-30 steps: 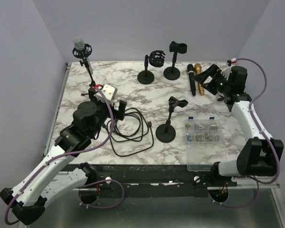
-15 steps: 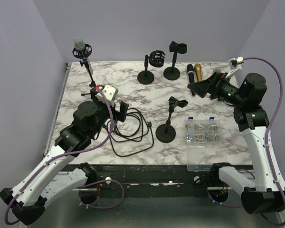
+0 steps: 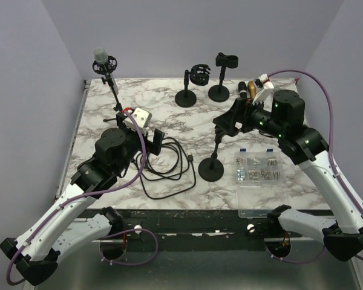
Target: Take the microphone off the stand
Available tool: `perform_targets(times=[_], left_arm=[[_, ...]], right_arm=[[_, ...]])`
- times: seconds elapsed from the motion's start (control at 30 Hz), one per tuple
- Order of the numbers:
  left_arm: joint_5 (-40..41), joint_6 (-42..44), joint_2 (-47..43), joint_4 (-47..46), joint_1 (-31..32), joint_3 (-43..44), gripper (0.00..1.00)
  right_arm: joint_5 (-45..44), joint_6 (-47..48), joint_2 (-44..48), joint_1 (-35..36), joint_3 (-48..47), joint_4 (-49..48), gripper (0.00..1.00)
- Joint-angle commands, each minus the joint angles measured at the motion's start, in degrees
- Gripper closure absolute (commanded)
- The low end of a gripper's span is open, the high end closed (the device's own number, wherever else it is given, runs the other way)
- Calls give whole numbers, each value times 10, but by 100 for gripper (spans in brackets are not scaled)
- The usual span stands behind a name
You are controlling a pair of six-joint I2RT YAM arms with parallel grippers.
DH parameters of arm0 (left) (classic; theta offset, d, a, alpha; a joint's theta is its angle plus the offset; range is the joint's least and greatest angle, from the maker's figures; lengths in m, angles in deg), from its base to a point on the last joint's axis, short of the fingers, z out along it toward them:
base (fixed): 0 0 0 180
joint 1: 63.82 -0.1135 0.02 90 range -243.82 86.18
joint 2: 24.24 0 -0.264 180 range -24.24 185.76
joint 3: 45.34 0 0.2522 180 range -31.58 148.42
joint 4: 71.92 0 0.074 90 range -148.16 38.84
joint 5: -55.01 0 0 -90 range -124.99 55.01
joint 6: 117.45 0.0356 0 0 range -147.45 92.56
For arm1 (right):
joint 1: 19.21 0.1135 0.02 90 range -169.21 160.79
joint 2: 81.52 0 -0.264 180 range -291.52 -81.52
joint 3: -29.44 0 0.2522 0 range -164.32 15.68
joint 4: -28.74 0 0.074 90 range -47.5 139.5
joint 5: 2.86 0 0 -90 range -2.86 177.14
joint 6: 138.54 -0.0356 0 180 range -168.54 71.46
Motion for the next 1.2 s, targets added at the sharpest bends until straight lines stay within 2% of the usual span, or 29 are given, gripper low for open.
perform_targets(times=[0.0, 0.03, 0.17, 0.33, 0.47, 0.63, 0.8, 1.17], left_arm=[[9, -1, 0, -2, -3, 13, 1], [9, 0, 0, -2, -3, 13, 1], [9, 0, 1, -2, -2, 14, 1], [12, 3, -1, -2, -3, 14, 1], [12, 3, -1, -2, -3, 14, 1], [12, 4, -2, 0, -3, 14, 1], [11, 4, -2, -1, -3, 15, 1], [11, 3, 0, -1, -3, 14, 1]], right_arm=[[-103, 32, -17, 29, -17, 35, 12], [-114, 35, -19, 40, -16, 33, 15], [-164, 61, -32, 83, -15, 33, 19], [-181, 82, -45, 105, -2, 31, 29], [-222, 95, -57, 118, 10, 44, 41], [-284, 104, -61, 134, 35, 65, 42], [-306, 101, -61, 141, 78, 75, 41], [-384, 87, -120, 165, 136, 16, 38]])
